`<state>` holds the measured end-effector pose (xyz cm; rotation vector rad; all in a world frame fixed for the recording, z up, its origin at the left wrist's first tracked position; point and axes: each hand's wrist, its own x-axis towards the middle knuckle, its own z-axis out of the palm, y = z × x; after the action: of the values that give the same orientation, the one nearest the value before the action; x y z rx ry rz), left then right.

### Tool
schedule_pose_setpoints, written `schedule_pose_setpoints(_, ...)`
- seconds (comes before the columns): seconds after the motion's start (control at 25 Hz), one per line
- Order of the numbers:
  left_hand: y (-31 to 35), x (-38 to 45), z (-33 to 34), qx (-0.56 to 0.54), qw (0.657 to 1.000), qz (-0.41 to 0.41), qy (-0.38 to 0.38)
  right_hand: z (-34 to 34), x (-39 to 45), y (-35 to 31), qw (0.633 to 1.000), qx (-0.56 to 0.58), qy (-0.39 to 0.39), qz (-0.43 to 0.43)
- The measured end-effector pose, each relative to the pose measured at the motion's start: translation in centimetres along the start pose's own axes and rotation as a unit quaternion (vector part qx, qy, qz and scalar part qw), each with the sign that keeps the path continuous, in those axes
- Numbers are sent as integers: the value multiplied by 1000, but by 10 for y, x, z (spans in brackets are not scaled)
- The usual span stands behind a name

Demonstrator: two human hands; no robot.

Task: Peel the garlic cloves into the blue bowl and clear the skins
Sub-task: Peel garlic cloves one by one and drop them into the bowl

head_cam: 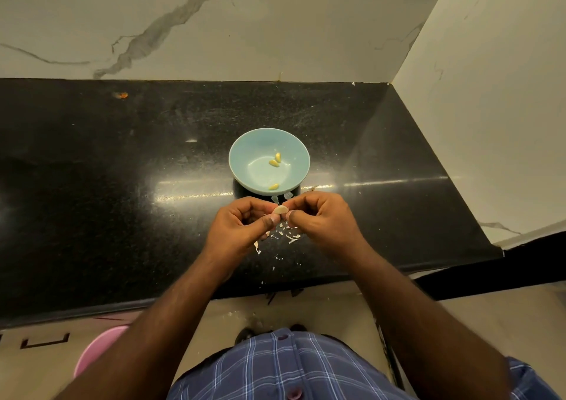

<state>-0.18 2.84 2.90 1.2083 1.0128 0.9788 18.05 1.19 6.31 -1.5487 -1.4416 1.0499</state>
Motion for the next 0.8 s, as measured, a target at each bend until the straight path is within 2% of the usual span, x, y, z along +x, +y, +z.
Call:
schedule_pose_setpoints(0.36,2,1,11,6,1000,-5,6,1,-7,-4,979,-191,36,-58)
schedule_pose_setpoints(0.52,-3,2,15,15,1000,-6,11,4,-8,2,963,-246,57,-94)
schedule_pose_setpoints(0.8,-5,4,18,-41,998,-31,23,8,-8,4,932,-309,98,-162)
